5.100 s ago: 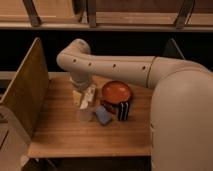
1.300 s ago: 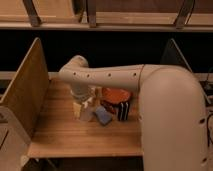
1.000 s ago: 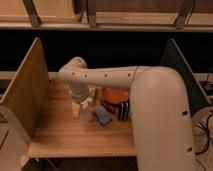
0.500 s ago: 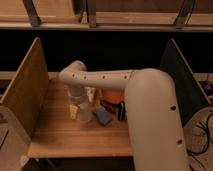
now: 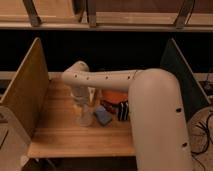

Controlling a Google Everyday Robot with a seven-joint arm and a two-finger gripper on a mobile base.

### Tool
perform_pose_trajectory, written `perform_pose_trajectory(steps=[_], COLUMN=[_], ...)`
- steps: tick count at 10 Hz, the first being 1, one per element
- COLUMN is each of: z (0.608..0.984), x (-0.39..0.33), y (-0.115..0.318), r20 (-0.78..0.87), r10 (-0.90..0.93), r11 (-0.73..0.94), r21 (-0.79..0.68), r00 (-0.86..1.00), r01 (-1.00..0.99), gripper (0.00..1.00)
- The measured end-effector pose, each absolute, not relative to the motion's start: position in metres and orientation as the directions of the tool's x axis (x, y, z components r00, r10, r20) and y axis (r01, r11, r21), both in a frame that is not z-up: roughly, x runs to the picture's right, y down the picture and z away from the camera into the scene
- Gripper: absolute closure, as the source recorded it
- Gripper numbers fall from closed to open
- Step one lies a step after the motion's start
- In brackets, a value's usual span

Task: Place the ceramic cup over the eraser

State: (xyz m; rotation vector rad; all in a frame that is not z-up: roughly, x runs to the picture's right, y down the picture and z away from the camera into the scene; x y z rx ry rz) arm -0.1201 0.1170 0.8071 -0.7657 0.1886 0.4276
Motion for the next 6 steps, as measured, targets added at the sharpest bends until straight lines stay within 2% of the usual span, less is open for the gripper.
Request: perform_pose_trajectory(steps=[1,2,4,6], z=[0.805,0.8,0.783,0.749], x=[-0.116,-0.112,-0.103,-0.082], y=[0.112,0.101,0.072,0.029], r20=[-0.325,-0.331,-0.345,-0.378], r10=[0.308,0.313,0.326,0.354], r11=[0.647,0.66,0.692,0.733], r21=[-0.618,-0.598,-0.547,-0.457], r00=[0.894,0.89,0.88,0.855], r01=[-0.447,-0.455,-0.471,-0.505], gripper=[0.96,1.0,1.0,1.0])
